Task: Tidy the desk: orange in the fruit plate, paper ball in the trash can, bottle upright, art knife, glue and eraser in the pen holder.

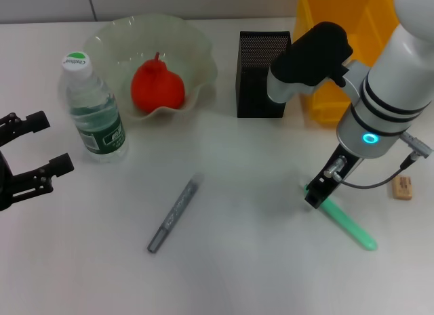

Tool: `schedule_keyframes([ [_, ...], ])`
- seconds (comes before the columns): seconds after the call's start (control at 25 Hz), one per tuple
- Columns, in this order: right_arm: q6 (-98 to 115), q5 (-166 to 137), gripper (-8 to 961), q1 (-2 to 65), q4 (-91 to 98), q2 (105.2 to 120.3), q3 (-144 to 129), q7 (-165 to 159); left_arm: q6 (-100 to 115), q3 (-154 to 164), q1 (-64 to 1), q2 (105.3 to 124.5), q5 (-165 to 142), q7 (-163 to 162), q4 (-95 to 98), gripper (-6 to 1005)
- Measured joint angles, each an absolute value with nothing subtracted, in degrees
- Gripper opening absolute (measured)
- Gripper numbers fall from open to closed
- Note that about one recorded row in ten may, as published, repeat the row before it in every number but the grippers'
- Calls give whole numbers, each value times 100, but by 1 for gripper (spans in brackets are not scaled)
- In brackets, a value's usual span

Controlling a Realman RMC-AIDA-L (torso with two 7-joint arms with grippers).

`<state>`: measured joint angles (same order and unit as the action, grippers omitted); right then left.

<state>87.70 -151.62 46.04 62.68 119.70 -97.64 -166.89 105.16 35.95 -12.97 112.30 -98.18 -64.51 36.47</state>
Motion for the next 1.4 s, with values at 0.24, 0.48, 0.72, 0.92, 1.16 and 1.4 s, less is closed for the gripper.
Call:
schedule_keyframes([
  [0.24,8702,-15138,364,4619,6231,11971,-9765,-16681,10500,3595,-1302,11241,-9826,-6451,3647,861],
  [0.48,8637,-15134,314,4627,6069,11971,-9787,-16682,10442,3595,-1301,11249,-9827,-6451,3647,861],
  [0.72,8662,-15134,265,4642,5998,11971,-9776,-16716,10424,3595,-1301,11250,-9827,-6451,3647,861],
  [0.92,8756,-15134,168,4550,6231,11958,-9730,-16714,10423,3595,-1300,11250,-9827,-6451,3647,861],
  [1.16,9431,-15146,168,4115,7807,11932,-9184,-16632,10424,3591,-1295,11252,-9826,-6451,3647,861],
  [1.4,9883,-15170,169,3615,9699,11926,-8031,-16355,10404,3598,-1301,11288,-9826,-6426,3647,861],
])
